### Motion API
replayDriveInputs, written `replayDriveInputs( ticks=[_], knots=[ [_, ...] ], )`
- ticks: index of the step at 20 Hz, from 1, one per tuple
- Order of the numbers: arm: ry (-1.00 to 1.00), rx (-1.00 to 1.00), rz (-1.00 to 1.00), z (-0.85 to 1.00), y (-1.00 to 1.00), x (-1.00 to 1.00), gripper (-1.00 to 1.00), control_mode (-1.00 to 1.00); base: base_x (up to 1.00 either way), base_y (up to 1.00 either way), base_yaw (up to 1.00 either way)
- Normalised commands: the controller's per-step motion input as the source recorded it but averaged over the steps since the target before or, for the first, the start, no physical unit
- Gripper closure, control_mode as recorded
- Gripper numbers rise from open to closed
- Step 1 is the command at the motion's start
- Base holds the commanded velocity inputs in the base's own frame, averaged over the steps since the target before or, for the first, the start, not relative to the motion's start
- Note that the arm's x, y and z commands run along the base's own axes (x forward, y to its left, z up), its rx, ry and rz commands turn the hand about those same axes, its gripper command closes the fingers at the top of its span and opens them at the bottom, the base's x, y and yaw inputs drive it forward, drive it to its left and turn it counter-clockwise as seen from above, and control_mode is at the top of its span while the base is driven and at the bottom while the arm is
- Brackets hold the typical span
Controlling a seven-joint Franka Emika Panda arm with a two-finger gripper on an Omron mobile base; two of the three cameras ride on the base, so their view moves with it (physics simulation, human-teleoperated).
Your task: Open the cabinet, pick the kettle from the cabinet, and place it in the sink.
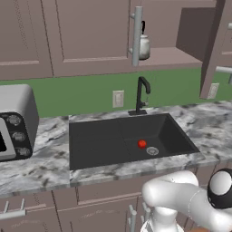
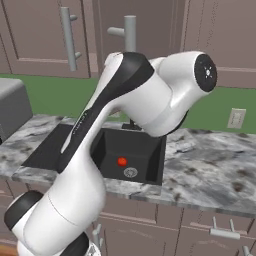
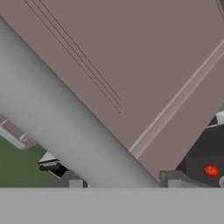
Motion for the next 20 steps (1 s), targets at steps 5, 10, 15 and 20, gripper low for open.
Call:
replayDriveInputs(
  ticks=[5, 10, 15, 20],
  knots=[
    [0.00, 0.04, 0.00, 0.00, 0.03, -0.05, -1.00, -1.00, 0.00, 0.00, 0.00],
    [0.00, 0.01, -0.01, -0.08, 0.01, -0.29, -1.00, -1.00, 0.00, 0.00, 0.00],
    [0.00, 0.00, -0.03, -0.10, 0.18, -0.42, -1.00, -1.00, 0.00, 0.00, 0.00],
    [0.00, 0.00, -0.04, -0.07, 0.27, -0.39, -1.00, -1.00, 0.00, 0.00, 0.00]
  ],
)
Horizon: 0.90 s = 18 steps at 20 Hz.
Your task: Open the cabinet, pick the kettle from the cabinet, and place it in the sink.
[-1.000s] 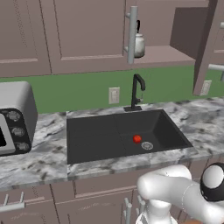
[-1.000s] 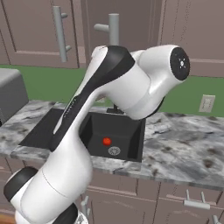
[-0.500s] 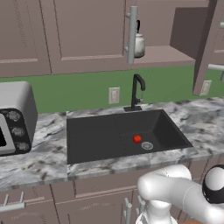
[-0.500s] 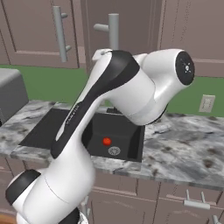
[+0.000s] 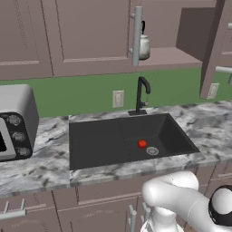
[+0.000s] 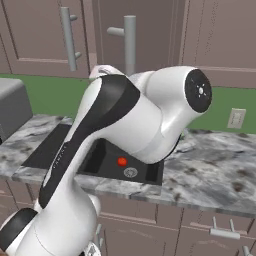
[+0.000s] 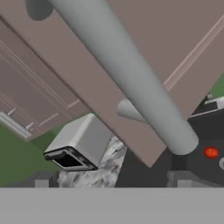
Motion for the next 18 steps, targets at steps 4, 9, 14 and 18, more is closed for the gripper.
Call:
replayDriveInputs(
  ticks=[4, 9, 14, 18],
  knots=[
    [0.00, 0.00, -0.08, -0.02, 0.46, -0.26, -1.00, -1.00, 0.00, 0.00, 0.00],
    [0.00, 0.00, -0.05, 0.00, 0.49, -0.22, -1.00, -1.00, 0.00, 0.00, 0.00],
    [-0.01, 0.00, -0.07, 0.00, 0.53, -0.18, -1.00, -1.00, 0.00, 0.00, 0.00],
    [-0.02, 0.00, -0.11, 0.00, 0.55, -0.09, -1.00, -1.00, 0.00, 0.00, 0.00]
  ],
)
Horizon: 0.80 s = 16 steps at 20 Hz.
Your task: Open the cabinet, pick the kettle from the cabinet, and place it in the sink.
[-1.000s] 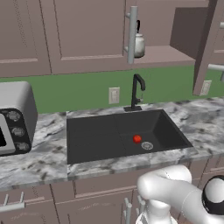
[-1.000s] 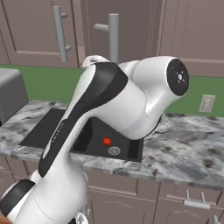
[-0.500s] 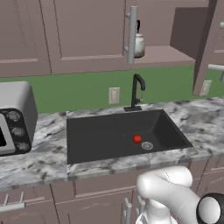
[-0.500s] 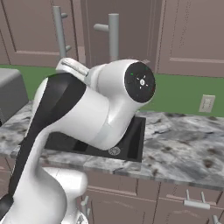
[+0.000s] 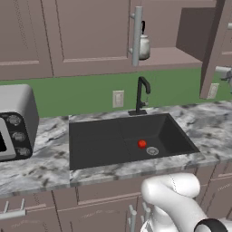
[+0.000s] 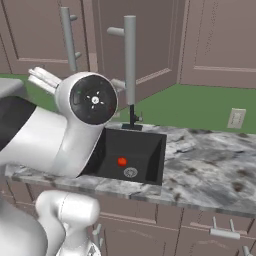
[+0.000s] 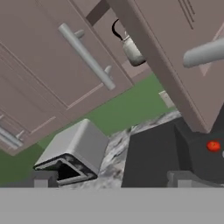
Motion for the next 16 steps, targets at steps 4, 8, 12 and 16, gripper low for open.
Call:
replayDriveInputs(
  ticks=[4, 8, 12, 16],
  knots=[
    [-0.01, 0.00, -0.12, 0.00, 0.54, -0.01, -1.00, -1.00, 0.00, 0.00, 0.00],
    [0.00, 0.00, -0.13, 0.00, 0.48, 0.03, -1.00, -1.00, 0.00, 0.00, 0.00],
    [0.00, 0.00, -0.15, 0.00, 0.45, 0.20, -1.00, -1.00, 0.00, 0.00, 0.00],
    [0.00, 0.00, -0.17, 0.00, 0.36, 0.32, -1.00, -1.00, 0.00, 0.00, 0.00]
  ],
)
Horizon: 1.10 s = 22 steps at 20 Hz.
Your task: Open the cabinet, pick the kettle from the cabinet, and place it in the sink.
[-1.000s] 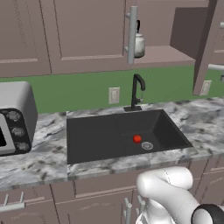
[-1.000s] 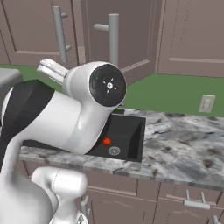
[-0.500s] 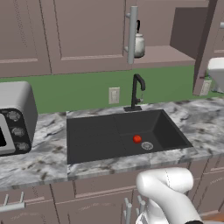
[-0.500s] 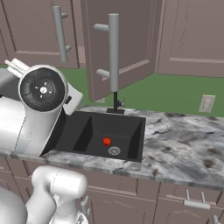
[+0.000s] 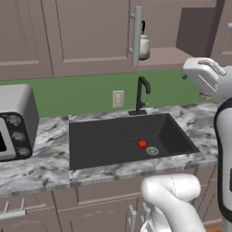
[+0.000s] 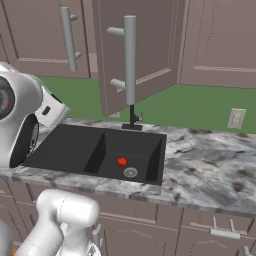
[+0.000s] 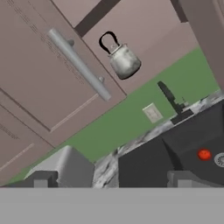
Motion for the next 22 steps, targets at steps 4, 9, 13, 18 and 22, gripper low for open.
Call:
replayDriveInputs(
  ticks=[4, 9, 13, 18, 22],
  knots=[
    [0.00, 0.01, -0.17, 0.00, 0.30, 0.38, -1.00, -1.00, 0.00, 0.00, 0.00],
    [0.00, 0.05, -0.17, 0.00, 0.20, 0.40, -1.00, -1.00, 0.00, 0.00, 0.00],
    [0.00, 0.07, -0.19, 0.00, 0.06, 0.39, -1.00, -1.00, 0.00, 0.00, 0.00],
    [0.00, 0.10, -0.20, 0.00, 0.00, 0.39, -1.00, -1.00, 0.00, 0.00, 0.00],
    [0.00, 0.13, -0.16, 0.00, 0.00, 0.37, -1.00, -1.00, 0.00, 0.00, 0.00]
  ],
)
